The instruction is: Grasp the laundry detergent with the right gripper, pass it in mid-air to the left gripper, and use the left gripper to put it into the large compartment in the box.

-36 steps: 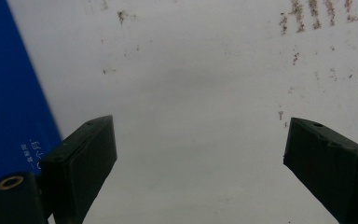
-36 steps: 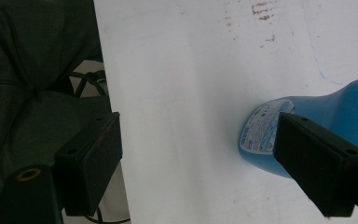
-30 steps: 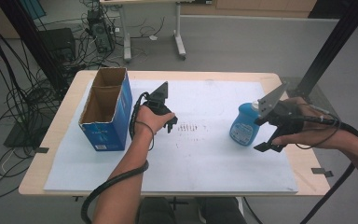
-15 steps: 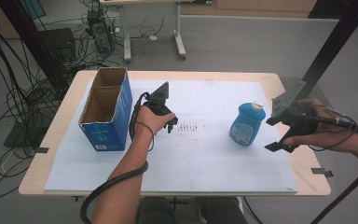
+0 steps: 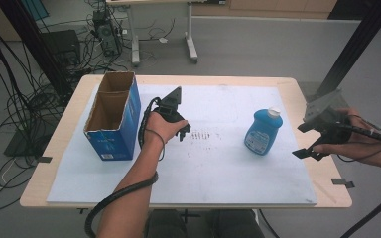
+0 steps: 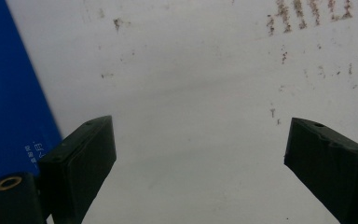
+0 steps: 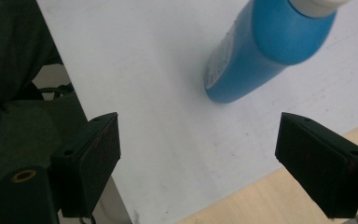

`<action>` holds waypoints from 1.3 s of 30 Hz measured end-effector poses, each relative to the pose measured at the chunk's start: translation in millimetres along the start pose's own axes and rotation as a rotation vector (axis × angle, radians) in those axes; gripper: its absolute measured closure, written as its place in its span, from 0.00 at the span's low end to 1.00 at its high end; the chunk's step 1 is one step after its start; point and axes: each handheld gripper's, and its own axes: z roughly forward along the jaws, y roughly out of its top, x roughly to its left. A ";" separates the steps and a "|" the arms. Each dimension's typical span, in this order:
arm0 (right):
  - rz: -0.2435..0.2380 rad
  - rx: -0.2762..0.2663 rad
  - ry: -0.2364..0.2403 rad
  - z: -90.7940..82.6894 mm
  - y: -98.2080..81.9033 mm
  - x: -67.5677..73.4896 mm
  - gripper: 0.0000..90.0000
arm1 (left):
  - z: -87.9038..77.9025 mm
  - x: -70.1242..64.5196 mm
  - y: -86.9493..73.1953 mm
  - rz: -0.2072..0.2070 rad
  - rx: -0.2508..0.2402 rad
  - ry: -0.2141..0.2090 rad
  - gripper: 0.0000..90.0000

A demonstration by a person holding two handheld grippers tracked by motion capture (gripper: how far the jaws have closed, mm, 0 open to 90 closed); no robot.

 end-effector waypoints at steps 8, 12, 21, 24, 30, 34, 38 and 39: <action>0.057 -0.018 -0.039 2.1 -14.6 -9.5 0.14 | -1.1 -2.6 1.3 0.008 -0.002 0.002 0.10; 0.105 -0.040 -0.064 6.8 -24.8 -14.5 0.12 | -0.3 -4.3 0.7 0.013 -0.002 0.002 0.10; 0.185 -0.107 -0.100 21.3 -37.2 -18.6 0.08 | -1.9 -4.3 0.7 0.015 -0.011 -0.005 0.10; 0.206 -0.130 -0.101 30.5 -40.0 -18.9 0.08 | -1.4 -5.2 0.6 0.021 -0.013 -0.007 0.10; 0.230 -0.159 -0.096 52.9 -42.9 -18.2 0.05 | -1.0 -5.3 -0.1 0.026 -0.014 -0.007 0.10; 0.236 -0.175 -0.097 62.7 -42.8 -18.2 0.05 | -2.0 -5.2 -0.9 0.026 -0.021 -0.008 0.10; 0.247 -0.223 -0.104 77.5 -42.5 -19.2 0.04 | -3.3 -4.3 -2.0 0.024 -0.026 -0.010 0.10; 0.247 -0.223 -0.104 77.5 -42.5 -19.2 0.04 | -3.3 -4.1 -2.3 0.024 -0.026 -0.011 0.10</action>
